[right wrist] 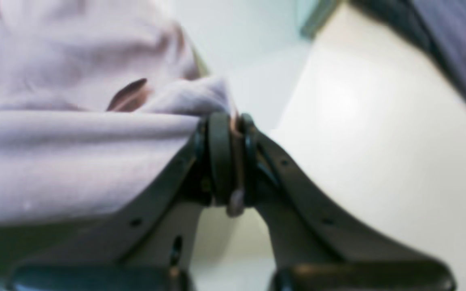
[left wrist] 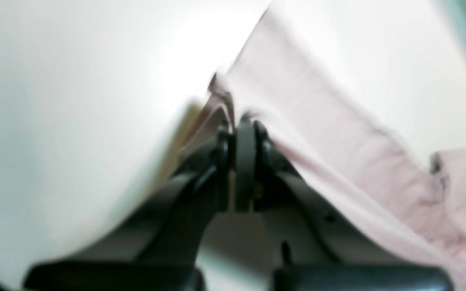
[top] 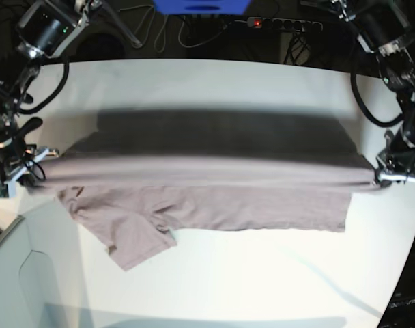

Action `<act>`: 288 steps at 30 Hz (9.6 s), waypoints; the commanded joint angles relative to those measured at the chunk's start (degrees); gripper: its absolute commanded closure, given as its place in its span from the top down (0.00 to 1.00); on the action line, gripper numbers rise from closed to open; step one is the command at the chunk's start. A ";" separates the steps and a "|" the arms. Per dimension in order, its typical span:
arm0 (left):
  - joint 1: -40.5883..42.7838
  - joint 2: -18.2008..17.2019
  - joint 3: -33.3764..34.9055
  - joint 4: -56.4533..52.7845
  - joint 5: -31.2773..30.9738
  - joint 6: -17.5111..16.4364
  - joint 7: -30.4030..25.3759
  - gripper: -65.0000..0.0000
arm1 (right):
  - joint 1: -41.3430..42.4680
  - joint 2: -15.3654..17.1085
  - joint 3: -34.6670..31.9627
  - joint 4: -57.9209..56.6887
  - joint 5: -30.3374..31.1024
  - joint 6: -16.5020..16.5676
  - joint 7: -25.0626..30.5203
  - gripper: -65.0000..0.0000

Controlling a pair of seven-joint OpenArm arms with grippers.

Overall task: Layout the t-shirt on the table in an organized manner, then fold the t-shirt properly
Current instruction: 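Lift the folded edge with both grippers and fold it over the shirt, then hold the new folded edge with both grippers and smooth it flat, then release the shirt and move both grippers to the hem edge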

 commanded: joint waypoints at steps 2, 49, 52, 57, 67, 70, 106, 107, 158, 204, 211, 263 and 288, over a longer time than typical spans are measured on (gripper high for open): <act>-1.67 -1.00 -0.30 1.67 -0.18 0.25 0.62 0.00 | 0.58 1.53 0.25 1.12 0.37 0.01 0.98 0.00; 13.80 1.72 -0.22 -5.45 -0.18 -0.19 1.41 0.00 | -17.88 -1.02 3.15 -9.43 0.55 0.01 1.42 0.00; 14.77 1.72 -0.13 -5.45 -0.18 -0.19 0.10 0.00 | -17.88 -1.02 3.24 -9.43 0.55 0.01 1.42 0.00; 16.79 1.72 0.14 -5.37 -0.18 -0.19 -1.22 0.00 | -17.96 -1.02 3.24 -9.43 0.63 0.01 1.42 0.00; 17.94 1.72 0.05 -5.72 -0.18 -0.19 -1.31 0.00 | -17.96 -1.02 3.15 -9.43 0.63 0.01 1.42 0.00; 17.85 1.72 0.05 -5.81 -0.18 -0.19 -1.49 0.00 | -18.05 -1.02 3.24 -9.43 0.63 0.01 1.42 0.00; 19.69 1.72 -0.13 -10.11 0.35 -11.79 -3.33 0.00 | -20.07 -1.20 3.33 -9.43 0.63 0.01 3.44 0.00; 19.87 1.72 -0.22 -10.29 0.35 -12.06 -3.33 0.00 | -20.07 -1.20 3.33 -9.43 0.55 0.01 4.05 0.00; 21.80 1.11 -0.22 -9.50 -0.09 -12.41 -3.24 0.00 | -20.07 -1.55 5.44 -9.52 0.72 0.01 4.67 0.00; 21.63 0.14 0.14 -9.50 0.09 -12.41 -3.24 0.00 | -22.80 -5.16 9.13 -9.43 0.72 0.01 11.18 0.00; 21.63 0.14 -0.04 -9.50 0.00 -12.41 -3.24 0.00 | -22.80 -5.16 9.13 -9.43 0.72 0.01 11.18 0.00; 2.29 -0.48 -3.47 -5.19 0.53 -11.88 -3.24 0.67 | -15.06 -5.24 6.67 1.30 6.44 0.01 10.74 0.53; -34.46 -5.58 20.09 -71.92 23.21 -11.62 -40.61 0.67 | 9.11 -2.17 1.05 -21.65 -10.79 0.01 11.18 0.53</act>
